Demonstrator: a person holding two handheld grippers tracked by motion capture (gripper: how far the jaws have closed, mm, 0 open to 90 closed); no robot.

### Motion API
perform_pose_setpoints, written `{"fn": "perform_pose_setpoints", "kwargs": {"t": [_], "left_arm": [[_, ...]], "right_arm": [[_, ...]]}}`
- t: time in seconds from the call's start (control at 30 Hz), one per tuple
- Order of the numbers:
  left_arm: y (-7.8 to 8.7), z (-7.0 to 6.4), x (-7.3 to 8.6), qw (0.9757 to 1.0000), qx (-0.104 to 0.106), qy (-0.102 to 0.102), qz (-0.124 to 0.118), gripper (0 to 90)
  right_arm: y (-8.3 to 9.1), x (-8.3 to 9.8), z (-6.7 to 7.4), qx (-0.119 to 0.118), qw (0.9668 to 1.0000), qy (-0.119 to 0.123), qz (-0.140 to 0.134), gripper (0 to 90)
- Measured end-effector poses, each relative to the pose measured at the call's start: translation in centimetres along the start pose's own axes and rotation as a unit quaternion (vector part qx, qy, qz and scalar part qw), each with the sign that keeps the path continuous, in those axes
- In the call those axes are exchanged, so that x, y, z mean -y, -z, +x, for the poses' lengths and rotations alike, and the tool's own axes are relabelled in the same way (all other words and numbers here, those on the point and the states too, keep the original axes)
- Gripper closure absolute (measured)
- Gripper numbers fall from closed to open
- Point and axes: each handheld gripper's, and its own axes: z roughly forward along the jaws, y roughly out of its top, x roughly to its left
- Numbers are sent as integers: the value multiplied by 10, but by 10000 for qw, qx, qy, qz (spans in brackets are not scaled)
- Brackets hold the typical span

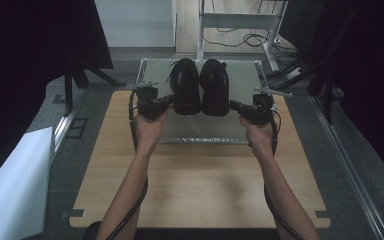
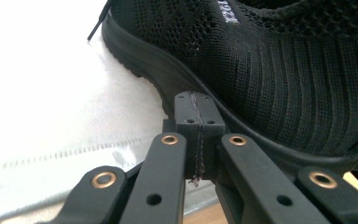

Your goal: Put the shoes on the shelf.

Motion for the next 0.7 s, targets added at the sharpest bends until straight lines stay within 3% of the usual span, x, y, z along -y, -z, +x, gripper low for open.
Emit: {"fn": "perform_pose_setpoints", "kwargs": {"t": [0.6,0.7], "left_arm": [[-38,6,-26,9991,-262,249,232,899],[-39,8,-26,9990,-203,321,216,899]], "right_arm": [[-34,-13,-19,324,9986,-394,-120,900],[-36,-13,-21,322,9984,-458,-116,900]]}}
